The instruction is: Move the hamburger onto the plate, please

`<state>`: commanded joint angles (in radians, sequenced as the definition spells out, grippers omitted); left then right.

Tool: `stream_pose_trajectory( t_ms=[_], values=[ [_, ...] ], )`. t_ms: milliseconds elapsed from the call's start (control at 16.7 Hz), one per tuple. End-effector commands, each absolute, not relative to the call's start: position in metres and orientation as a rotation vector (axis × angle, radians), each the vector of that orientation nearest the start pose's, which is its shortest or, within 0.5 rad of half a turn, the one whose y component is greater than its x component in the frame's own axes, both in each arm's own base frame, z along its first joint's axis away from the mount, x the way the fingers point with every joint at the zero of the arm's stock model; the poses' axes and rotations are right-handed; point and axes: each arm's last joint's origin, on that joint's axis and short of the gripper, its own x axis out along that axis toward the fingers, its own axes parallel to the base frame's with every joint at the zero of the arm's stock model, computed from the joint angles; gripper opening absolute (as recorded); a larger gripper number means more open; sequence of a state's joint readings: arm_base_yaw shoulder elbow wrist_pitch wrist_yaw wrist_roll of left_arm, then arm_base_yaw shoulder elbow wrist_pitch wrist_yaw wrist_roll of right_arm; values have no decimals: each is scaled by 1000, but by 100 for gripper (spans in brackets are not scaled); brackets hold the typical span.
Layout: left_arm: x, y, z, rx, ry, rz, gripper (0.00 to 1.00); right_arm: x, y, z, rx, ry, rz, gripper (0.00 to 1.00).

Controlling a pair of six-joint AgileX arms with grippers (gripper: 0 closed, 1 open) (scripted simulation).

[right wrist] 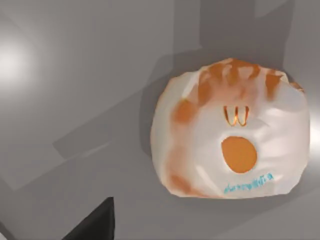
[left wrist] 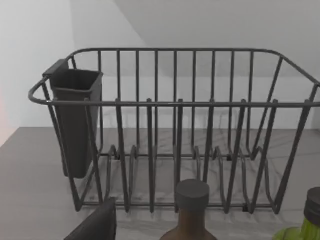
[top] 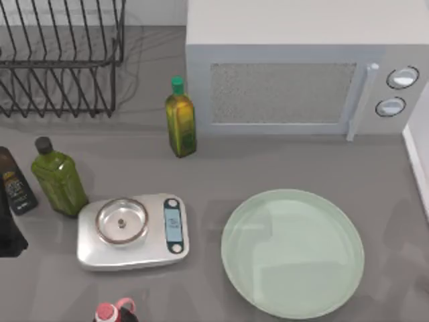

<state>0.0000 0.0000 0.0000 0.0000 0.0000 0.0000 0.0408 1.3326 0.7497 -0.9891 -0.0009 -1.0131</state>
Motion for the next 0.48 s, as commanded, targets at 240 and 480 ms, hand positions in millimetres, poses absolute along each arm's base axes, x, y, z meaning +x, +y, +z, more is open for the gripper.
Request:
stream_pose_trajectory(
  t_ms=[240, 480],
  values=[
    [106, -1, 160, 0, 0, 0, 100, 201, 8, 168, -813, 1414, 817, 100],
    [106, -1, 160, 0, 0, 0, 100, 204, 9, 138, -816, 1410, 817, 100]
  ],
)
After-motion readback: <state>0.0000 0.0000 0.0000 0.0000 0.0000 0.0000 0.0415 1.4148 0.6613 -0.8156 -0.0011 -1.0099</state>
